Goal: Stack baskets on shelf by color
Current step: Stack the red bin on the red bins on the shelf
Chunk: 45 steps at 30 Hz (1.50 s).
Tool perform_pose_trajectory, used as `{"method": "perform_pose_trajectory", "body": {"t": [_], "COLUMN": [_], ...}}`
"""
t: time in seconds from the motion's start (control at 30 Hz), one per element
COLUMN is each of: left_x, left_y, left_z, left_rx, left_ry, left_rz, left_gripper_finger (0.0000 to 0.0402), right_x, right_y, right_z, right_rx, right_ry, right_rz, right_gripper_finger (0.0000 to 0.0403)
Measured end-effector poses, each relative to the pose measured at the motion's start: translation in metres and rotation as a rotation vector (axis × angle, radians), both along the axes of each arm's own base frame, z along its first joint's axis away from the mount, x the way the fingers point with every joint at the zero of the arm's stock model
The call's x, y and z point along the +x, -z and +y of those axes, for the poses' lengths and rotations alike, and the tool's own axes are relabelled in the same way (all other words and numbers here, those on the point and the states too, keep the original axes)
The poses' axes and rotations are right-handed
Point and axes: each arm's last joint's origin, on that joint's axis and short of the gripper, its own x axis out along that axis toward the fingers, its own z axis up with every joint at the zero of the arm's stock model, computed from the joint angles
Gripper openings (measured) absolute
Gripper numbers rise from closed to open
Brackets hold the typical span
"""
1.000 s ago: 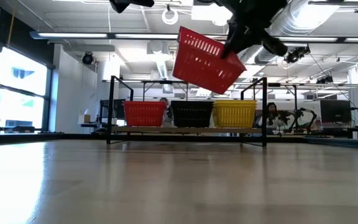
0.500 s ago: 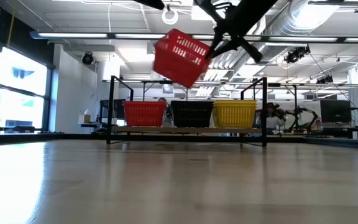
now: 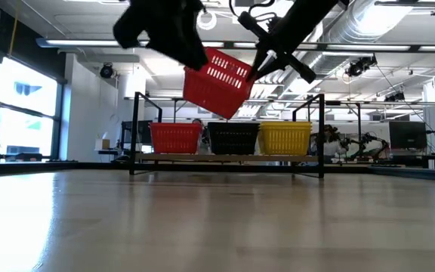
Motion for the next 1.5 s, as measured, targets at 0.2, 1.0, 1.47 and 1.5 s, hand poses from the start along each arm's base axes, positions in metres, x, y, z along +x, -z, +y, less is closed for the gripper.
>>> {"method": "perform_pose_trajectory", "body": {"t": [0.2, 1.0, 1.47, 1.5], "left_x": [0.010, 0.014, 0.008, 0.008], "left_y": [0.022, 0.036, 0.020, 0.020], "left_z": [0.002, -0.007, -0.005, -0.004], "left_rx": [0.098, 0.077, 0.026, 0.027], "left_ry": [-0.063, -0.051, -0.078, -0.085], "left_rz": [0.072, 0.113, 0.045, 0.042], "left_gripper_finger": [0.0147, 0.0006, 0.0001, 0.0001], "right_x": [0.001, 0.005, 0.004, 0.004], "right_y": [-0.001, -0.002, -0.002, -0.003], "right_z": [0.002, 0.018, 0.013, 0.013], "right_rx": [-0.003, -0.060, -0.090, -0.092], "right_ry": [-0.010, -0.153, -0.184, -0.182], "right_rz": [-0.016, 0.010, 0.037, 0.035], "right_gripper_finger": [0.0000, 0.0000, 0.0078, 0.0092]}}
